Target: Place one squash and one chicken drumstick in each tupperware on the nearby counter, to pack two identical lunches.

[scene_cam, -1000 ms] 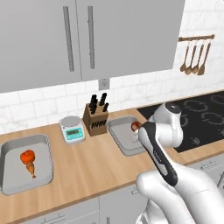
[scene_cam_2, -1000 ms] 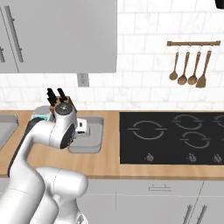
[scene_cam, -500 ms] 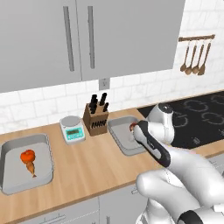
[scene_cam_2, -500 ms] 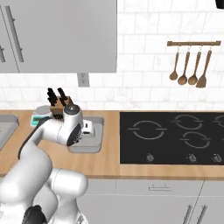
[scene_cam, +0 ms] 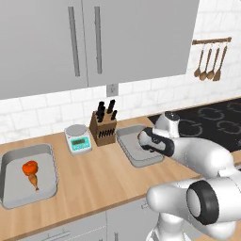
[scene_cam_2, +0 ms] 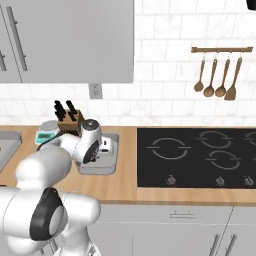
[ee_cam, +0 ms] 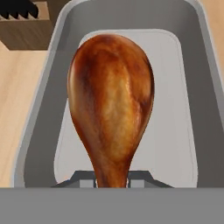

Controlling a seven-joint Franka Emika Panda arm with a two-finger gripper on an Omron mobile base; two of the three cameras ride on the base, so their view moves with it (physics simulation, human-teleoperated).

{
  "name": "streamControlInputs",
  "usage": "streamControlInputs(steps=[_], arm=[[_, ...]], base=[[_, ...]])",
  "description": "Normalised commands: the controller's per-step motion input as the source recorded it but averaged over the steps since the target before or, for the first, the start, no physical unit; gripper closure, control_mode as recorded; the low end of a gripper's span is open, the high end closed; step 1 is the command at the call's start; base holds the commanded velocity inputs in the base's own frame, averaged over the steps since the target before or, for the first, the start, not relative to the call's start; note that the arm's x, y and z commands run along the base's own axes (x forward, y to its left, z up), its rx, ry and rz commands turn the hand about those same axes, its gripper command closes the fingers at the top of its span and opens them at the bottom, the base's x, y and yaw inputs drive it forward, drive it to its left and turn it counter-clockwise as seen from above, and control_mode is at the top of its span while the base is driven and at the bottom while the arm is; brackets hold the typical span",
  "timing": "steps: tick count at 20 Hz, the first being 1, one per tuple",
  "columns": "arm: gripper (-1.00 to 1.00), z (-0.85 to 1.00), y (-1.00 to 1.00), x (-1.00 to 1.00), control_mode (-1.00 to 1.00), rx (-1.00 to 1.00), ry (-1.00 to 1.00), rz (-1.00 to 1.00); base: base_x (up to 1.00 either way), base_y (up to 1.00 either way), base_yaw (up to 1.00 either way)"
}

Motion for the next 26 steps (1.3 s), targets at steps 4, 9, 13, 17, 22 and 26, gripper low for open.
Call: streamControlInputs(steps=[4, 9, 13, 17, 22, 26], arm=[[1.00, -0.39, 0.00, 0.35, -1.00, 0.00, 0.00, 0.00], [1.00, -0.41, 0.00, 0.33, -1.00, -0.01, 0.00, 0.00], [-1.00, -0.20, 0.00, 0.37, -1.00, 0.00, 0.00, 0.00], [-1.00, -0.01, 0.00, 0.46, -1.00, 0.00, 0.00, 0.00], [-1.00, -0.05, 0.00, 0.08, -1.00, 0.00, 0.00, -0.01], [-1.00, 0.46, 0.00, -0.65, -1.00, 0.00, -0.16, 0.00]], base=[[0.00, 0.00, 0.00], [0.00, 0.00, 0.00], [0.00, 0.00, 0.00], [0.00, 0.00, 0.00], [0.00, 0.00, 0.00], [0.00, 0.00, 0.00]])
